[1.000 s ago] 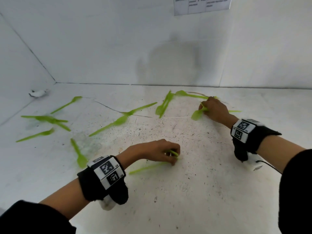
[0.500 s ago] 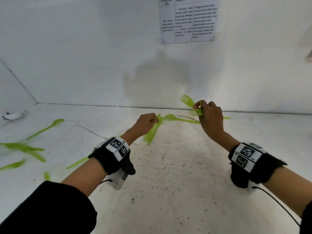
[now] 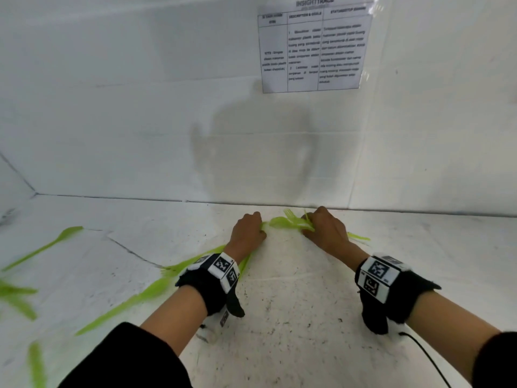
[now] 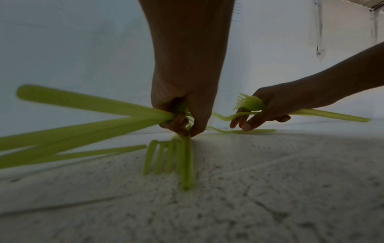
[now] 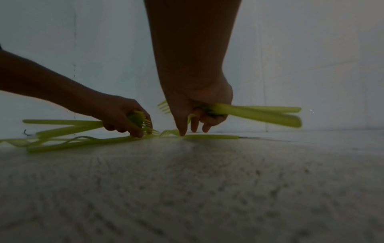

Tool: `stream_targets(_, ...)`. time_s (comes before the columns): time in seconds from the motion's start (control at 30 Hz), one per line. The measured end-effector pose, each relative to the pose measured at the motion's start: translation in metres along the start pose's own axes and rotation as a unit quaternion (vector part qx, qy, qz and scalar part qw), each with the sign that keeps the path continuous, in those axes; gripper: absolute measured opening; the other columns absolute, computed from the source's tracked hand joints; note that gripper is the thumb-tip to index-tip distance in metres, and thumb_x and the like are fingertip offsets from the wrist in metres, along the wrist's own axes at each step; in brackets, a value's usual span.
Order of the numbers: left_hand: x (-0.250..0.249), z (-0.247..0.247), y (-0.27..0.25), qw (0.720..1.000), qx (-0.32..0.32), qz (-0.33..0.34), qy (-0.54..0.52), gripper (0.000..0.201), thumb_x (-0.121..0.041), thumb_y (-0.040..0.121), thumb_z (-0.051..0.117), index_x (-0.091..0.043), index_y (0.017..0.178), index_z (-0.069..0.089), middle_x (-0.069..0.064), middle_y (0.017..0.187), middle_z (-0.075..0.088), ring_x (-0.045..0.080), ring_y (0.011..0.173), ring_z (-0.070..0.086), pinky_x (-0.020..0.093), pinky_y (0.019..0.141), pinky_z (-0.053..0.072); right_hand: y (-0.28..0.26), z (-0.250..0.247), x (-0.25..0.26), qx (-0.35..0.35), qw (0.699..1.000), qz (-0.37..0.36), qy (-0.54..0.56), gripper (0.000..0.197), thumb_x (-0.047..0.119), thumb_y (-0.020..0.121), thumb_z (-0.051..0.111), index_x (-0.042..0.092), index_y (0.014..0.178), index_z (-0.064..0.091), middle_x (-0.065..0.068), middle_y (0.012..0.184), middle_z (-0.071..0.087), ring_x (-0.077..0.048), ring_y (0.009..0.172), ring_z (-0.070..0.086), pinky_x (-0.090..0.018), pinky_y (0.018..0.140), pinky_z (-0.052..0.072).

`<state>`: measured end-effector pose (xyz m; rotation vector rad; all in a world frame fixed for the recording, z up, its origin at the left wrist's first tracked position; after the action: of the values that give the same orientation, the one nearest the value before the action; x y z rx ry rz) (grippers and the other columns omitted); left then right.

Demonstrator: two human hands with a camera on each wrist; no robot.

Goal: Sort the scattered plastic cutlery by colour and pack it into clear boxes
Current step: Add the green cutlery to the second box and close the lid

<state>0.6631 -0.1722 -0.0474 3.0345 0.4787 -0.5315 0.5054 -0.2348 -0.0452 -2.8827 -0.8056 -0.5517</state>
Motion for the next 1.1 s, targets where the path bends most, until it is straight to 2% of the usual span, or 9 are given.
stream_targets(0.17, -0.001, -0.011, -0.004, 1.000, -0.019, 0.017, -0.015, 0.010, -0.013, 0.087, 0.054, -0.006, 0.094, 0.051, 0.018, 0.109, 0.055, 0.032, 0.101, 0.052, 0.032, 0.074, 0.036, -0.004, 0.003, 0.001, 0.012, 0.998, -0.005, -0.056, 0.032, 0.031, 0.091, 0.055, 0.012, 0.115, 0.057, -0.010, 0.118, 0.046, -0.028, 0.106, 0.054, -0.031, 0.077, 0.041)
stream_targets(0.27, -0.007, -0.028, -0.015, 0.995, -0.048, 0.038, -0.079, 0.017, -0.012, 0.088, 0.055, 0.000, 0.100, 0.054, 0.019, 0.100, 0.058, 0.033, 0.094, 0.054, 0.032, 0.070, 0.035, -0.008, 0.004, 0.005, 0.007, 0.995, -0.017, -0.094, 0.030, 0.029, 0.091, 0.051, 0.007, 0.112, 0.054, -0.010, 0.116, 0.049, -0.026, 0.110, 0.048, -0.031, 0.076, 0.039)
stream_targets(0.37, -0.008, -0.051, -0.030, 0.984, -0.051, 0.040, -0.168, 0.012, -0.011, 0.092, 0.050, -0.002, 0.100, 0.046, 0.021, 0.092, 0.063, 0.035, 0.080, 0.060, 0.032, 0.058, 0.040, -0.014, 0.003, 0.007, 0.004, 0.993, -0.012, -0.115, 0.034, 0.031, 0.092, 0.051, 0.007, 0.114, 0.045, -0.009, 0.115, 0.054, -0.025, 0.114, 0.043, -0.031, 0.074, 0.039)
stream_targets(0.43, 0.003, -0.069, -0.037, 0.967, -0.054, 0.017, -0.249, 0.008, -0.008, 0.093, 0.046, -0.007, 0.096, 0.039, 0.015, 0.087, 0.064, 0.028, 0.066, 0.061, 0.024, 0.044, 0.041, -0.018, -0.002, 0.011, -0.003, 0.994, -0.002, -0.113, 0.041, 0.035, 0.094, 0.049, 0.006, 0.121, 0.040, -0.012, 0.114, 0.055, -0.027, 0.114, 0.045, -0.034, 0.077, 0.042)
stream_targets(0.5, 0.018, -0.089, -0.046, 0.956, -0.065, -0.008, -0.287, 0.007, -0.008, 0.094, 0.044, -0.008, 0.096, 0.037, 0.008, 0.079, 0.061, 0.020, 0.057, 0.056, 0.018, 0.037, 0.038, -0.021, -0.003, 0.020, -0.009, 0.993, -0.007, -0.121, 0.045, 0.039, 0.094, 0.047, 0.007, 0.124, 0.039, -0.013, 0.113, 0.056, -0.028, 0.112, 0.048, -0.034, 0.078, 0.042)
stream_targets(0.67, 0.061, -0.129, -0.066, 0.964, -0.102, -0.030, -0.242, 0.004, -0.014, 0.095, 0.045, -0.012, 0.097, 0.042, -0.001, 0.069, 0.052, 0.011, 0.048, 0.058, 0.025, 0.055, 0.044, -0.023, 0.004, 0.055, -0.002, 0.994, -0.042, -0.098, 0.039, 0.043, 0.090, 0.052, 0.014, 0.116, 0.054, -0.008, 0.110, 0.064, -0.027, 0.105, 0.058, -0.030, 0.078, 0.040)
stream_targets(0.8, 0.084, -0.126, -0.085, 0.964, -0.050, -0.034, -0.259, 0.012, -0.008, 0.098, 0.041, -0.007, 0.102, 0.052, -0.001, 0.072, 0.045, 0.004, 0.033, 0.052, 0.014, 0.038, 0.040, -0.025, 0.009, 0.100, 0.013, 0.995, -0.098, -0.002, 0.030, 0.032, 0.091, 0.054, 0.009, 0.109, 0.059, -0.013, 0.107, 0.065, -0.031, 0.105, 0.056, -0.032, 0.076, 0.039)
stream_targets(0.97, 0.111, -0.125, -0.099, 0.960, -0.045, -0.047, -0.271, 0.015, -0.011, 0.095, 0.050, -0.015, 0.092, 0.064, 0.000, 0.068, 0.049, 0.010, 0.045, 0.039, 0.014, 0.040, 0.035, -0.026, 0.031, 0.147, 0.041, 0.978, -0.198, -0.055, 0.024, 0.021, 0.094, 0.049, 0.009, 0.112, 0.059, -0.012, 0.107, 0.053, -0.032, 0.098, 0.055, -0.032, 0.069, 0.035)
stream_targets(1.1, 0.126, -0.124, -0.104, 0.965, -0.028, -0.060, -0.254, 0.018, -0.006, 0.093, 0.047, -0.015, 0.093, 0.063, -0.001, 0.070, 0.052, 0.003, 0.043, 0.048, 0.013, 0.044, 0.039, -0.030, 0.055, 0.161, 0.070, 0.964, -0.237, -0.098, 0.027, 0.014, 0.092, 0.052, 0.016, 0.117, 0.061, -0.006, 0.119, 0.046, -0.031, 0.089, 0.059, -0.035, 0.068, 0.041)
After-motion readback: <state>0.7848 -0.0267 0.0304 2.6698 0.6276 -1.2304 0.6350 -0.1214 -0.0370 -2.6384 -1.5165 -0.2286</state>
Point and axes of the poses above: each hand's wrist, its own y-axis towards the middle knuckle, its own z-axis out of the palm, x = y × z, the point moved 10 cm from there along y, towards the middle knuckle
